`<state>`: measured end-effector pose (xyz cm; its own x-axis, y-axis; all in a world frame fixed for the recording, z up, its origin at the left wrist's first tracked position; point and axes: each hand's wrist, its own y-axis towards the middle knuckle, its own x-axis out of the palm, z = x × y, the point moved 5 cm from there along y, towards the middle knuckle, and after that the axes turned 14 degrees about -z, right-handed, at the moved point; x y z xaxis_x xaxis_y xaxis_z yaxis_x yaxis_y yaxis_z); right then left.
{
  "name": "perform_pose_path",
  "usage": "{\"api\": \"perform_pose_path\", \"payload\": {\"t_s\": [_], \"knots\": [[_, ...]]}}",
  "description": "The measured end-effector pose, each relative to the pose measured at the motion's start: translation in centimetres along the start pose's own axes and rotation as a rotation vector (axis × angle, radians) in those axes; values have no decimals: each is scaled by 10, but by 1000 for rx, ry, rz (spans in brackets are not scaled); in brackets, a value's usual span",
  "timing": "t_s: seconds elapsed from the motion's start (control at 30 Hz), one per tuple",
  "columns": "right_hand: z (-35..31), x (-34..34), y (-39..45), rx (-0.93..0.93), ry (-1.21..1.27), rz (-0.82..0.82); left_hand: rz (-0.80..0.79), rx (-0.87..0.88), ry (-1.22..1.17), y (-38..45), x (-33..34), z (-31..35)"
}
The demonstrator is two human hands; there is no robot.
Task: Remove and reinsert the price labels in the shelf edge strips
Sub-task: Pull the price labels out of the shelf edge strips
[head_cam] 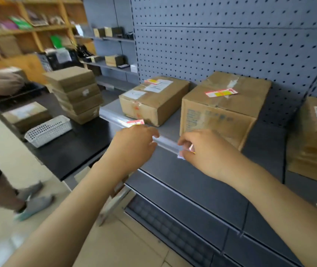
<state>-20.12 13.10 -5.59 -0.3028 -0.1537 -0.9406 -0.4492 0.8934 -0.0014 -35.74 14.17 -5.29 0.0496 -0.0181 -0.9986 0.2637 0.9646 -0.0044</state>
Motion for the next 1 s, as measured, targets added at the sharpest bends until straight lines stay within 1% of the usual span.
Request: {"api": "perform_pose_path", "payload": {"t_s": [0.13, 0.3, 0.5, 0.67, 0.8, 0.93, 1.0], "knots": [[-35, -3, 55, -36, -24, 25, 0, -36, -29, 16, -16, -66], [-46, -4, 113, -1, -40, 21, -1, -22, -69, 55, -25, -113], [-28, -17, 204, 53, -83, -35, -14, 18, -64, 133, -31, -153], [-2, -39, 272, 152, -135, -17, -3, 44, -65, 204, -41, -181], [14, -42, 317, 248, -164, -25, 26, 116, -90, 251, -45, -198], [29, -39, 353, 336, -90, -35, -19, 191, -88, 301, -42, -215], [37, -37, 367, 383, -68, -13, -23, 250, -71, 325, -42, -222]]}}
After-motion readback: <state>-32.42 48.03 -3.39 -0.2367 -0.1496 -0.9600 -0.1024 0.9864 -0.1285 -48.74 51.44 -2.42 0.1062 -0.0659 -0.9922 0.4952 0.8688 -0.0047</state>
